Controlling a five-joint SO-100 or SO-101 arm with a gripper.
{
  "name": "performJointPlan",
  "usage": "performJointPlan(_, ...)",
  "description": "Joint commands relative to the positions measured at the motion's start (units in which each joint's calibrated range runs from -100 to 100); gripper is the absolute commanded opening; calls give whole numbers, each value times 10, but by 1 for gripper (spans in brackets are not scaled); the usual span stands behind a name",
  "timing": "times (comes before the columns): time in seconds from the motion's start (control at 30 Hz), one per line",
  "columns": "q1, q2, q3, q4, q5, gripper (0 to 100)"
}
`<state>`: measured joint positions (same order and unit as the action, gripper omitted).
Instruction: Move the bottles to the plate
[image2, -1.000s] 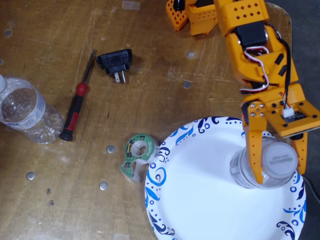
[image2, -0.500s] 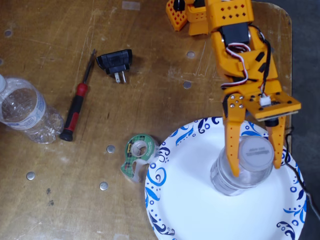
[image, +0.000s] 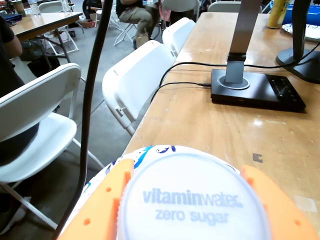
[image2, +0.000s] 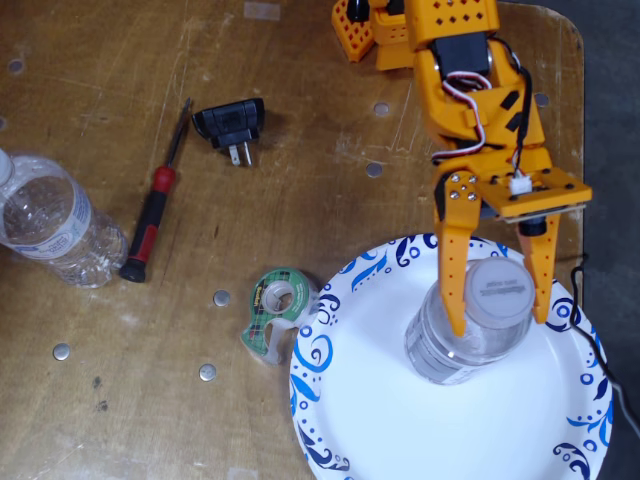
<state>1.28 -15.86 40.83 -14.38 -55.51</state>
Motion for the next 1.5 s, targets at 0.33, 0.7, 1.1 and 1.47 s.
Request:
performJointPlan(0.33, -7, -28, -1, -2, 3, 1)
performJointPlan(0.7, -9, -30, -3, 36, -14, 1)
performJointPlan(1.1, -9, -31, 3, 29, -19, 3)
performJointPlan(1.47, -21, -33, 5, -24, -15, 42)
